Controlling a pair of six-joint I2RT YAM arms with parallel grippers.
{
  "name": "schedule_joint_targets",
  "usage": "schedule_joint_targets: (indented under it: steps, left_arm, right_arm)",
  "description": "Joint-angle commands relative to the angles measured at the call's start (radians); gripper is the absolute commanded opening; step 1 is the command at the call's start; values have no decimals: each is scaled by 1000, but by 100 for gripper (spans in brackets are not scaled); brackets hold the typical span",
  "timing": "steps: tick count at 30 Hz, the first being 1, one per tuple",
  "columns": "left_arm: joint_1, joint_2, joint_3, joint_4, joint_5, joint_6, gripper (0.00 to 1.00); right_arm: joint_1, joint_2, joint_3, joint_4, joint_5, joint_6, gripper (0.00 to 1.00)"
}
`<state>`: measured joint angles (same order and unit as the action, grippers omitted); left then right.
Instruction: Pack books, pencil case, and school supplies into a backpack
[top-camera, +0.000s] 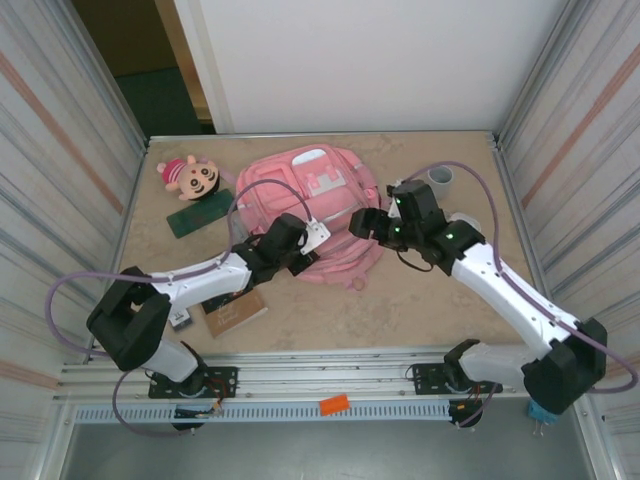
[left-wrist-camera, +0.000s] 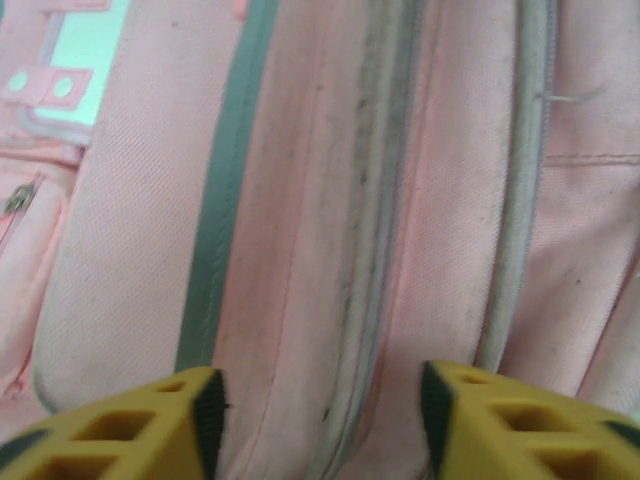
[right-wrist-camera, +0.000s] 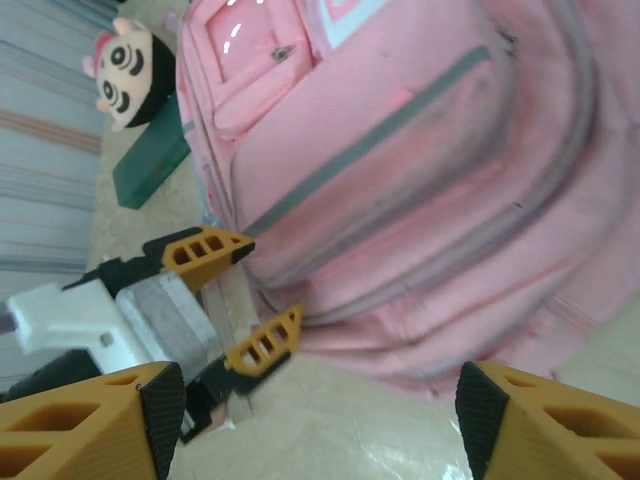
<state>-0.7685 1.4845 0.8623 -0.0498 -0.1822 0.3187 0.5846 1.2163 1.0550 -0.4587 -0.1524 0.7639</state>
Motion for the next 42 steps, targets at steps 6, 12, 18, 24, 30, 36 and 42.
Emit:
schedule_joint_targets:
  steps: [6, 12, 18, 24, 30, 36, 42]
  left_arm:
    - [165, -194, 38, -172, 96, -428, 63]
    - [349, -150, 28, -199, 282, -697, 60]
    - [356, 76, 70, -134, 382, -766, 57]
    - [328, 270, 197, -80, 373, -765, 55]
    - [296, 385, 335, -83, 383, -739, 56]
    - [306, 275, 274, -107, 336, -815, 59]
    - [367, -56, 5, -142, 326, -955, 65]
  right_arm:
    - [27, 283, 99, 204, 5, -47, 64]
    - [30, 341, -28, 319, 68, 44, 62]
    - [34, 376, -179, 421, 109, 143, 59]
    - [70, 310, -269, 433, 224, 212, 59]
    - [50, 255, -343, 459, 261, 263, 61]
    - [134, 171, -253, 377, 350, 164, 66]
    - [273, 190, -74, 249, 411, 25, 66]
